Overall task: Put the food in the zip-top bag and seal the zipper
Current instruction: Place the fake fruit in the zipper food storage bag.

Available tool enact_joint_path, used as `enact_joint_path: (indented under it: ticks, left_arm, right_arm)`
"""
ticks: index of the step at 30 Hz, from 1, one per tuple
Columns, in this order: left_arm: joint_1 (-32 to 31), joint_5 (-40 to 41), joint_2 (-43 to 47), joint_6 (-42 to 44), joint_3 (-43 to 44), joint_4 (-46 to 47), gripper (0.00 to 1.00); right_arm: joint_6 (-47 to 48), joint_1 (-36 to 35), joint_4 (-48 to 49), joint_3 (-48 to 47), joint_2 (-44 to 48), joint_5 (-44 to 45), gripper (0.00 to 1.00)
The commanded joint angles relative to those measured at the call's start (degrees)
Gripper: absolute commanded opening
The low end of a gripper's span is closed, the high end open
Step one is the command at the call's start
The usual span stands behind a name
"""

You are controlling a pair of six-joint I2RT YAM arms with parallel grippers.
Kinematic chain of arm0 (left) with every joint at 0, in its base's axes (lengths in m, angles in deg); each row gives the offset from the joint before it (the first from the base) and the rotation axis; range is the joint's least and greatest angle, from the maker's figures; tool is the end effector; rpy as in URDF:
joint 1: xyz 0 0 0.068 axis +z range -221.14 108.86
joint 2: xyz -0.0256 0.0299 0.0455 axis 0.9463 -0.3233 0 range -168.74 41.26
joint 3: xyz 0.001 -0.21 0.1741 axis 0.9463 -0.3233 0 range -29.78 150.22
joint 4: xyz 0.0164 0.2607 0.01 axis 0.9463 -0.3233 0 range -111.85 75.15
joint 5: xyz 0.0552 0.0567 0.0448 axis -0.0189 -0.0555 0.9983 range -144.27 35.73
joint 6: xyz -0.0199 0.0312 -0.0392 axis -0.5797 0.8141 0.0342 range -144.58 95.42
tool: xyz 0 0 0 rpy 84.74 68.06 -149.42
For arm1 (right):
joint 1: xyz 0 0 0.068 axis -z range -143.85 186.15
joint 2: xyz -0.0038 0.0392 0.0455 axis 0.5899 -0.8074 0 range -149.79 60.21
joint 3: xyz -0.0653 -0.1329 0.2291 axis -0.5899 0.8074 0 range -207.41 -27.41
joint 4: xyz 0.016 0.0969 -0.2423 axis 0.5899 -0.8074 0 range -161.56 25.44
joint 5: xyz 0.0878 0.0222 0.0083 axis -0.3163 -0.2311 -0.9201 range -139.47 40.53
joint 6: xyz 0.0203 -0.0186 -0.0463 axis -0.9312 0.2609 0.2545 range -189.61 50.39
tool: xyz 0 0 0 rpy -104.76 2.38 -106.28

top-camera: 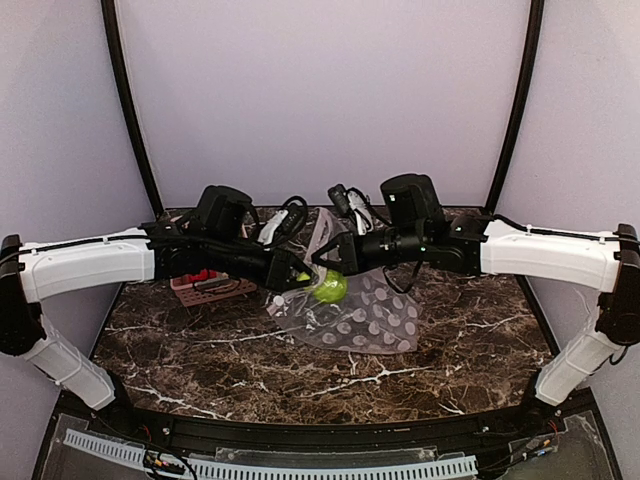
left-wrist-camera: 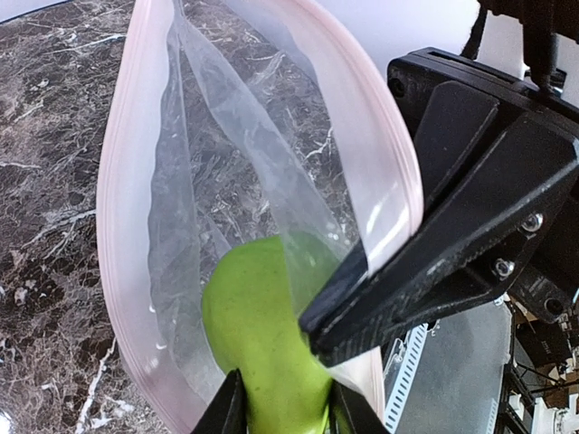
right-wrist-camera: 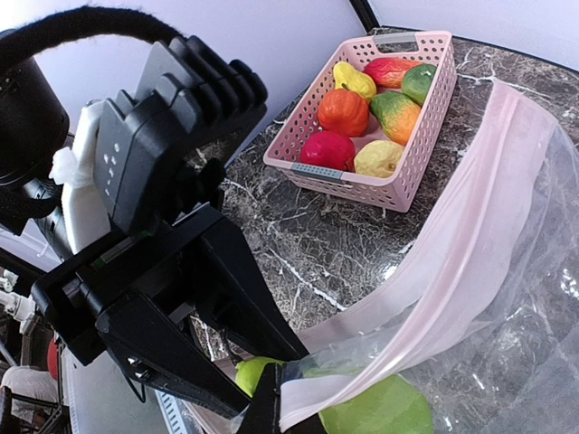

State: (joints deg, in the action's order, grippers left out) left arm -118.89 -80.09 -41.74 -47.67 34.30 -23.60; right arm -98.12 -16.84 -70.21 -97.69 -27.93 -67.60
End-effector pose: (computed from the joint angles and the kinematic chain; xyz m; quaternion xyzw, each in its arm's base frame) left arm 0.2124 -0.2570 0.3035 0.2911 0.7902 -0.4480 0.3002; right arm 0.2090 0.2957 0.3163 -0.2595 0.7888 0.4533 0.3241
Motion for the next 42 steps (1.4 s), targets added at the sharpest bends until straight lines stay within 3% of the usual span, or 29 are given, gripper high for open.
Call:
enact_joint_path:
  ticks: [1,3,9,13,24,31,35,38,42]
  left_arm:
    - [-1.59,0.05,-0.97,1.27,3.40,-0.84,0.15]
    - [-1.63,1.18,-1.09,1.93,4.17,-2.11,0.19]
    - [-1.58,4.39,0.05,3.47,5.11,-5.12,0.52]
    - [-1.64,5.88,1.23,4.06,5.20,-6.35,0.62]
    - [-1.59,9.73,6.61,2.63,5.47,-7.23,0.66]
    - [-1.29,18.88,11.45,2.59,7.17,-13.46,0.72]
    - [3.32,18.12,11.38,2.26,7.34,-18.04,0.73]
    - [11.30,14.23,11.30,1.67,4.44,-17.75,0.73]
    - [18.62,16.55,8.69,5.83,3.55,-20.18,0.71]
  right_arm:
    - [1.16,0.44,4.16,0.99,0.84,-1.04,0.00]
    - [1.05,0.43,4.20,1.44,1.16,-0.82,0.00]
    - [0.86,0.48,4.19,2.27,2.27,-0.27,0.00]
    - [0.98,0.43,4.19,2.67,2.87,0.14,0.00]
    - [0.74,0.43,4.06,3.86,4.14,1.66,0.00]
    - [0.47,0.43,3.32,4.88,6.01,3.34,0.00]
    - [0.22,0.43,2.52,5.10,6.42,3.62,0.00]
    - [-0.31,0.35,2.48,5.68,6.75,4.04,0.00]
    - [-0.50,0.18,2.32,6.16,7.34,4.18,0.00]
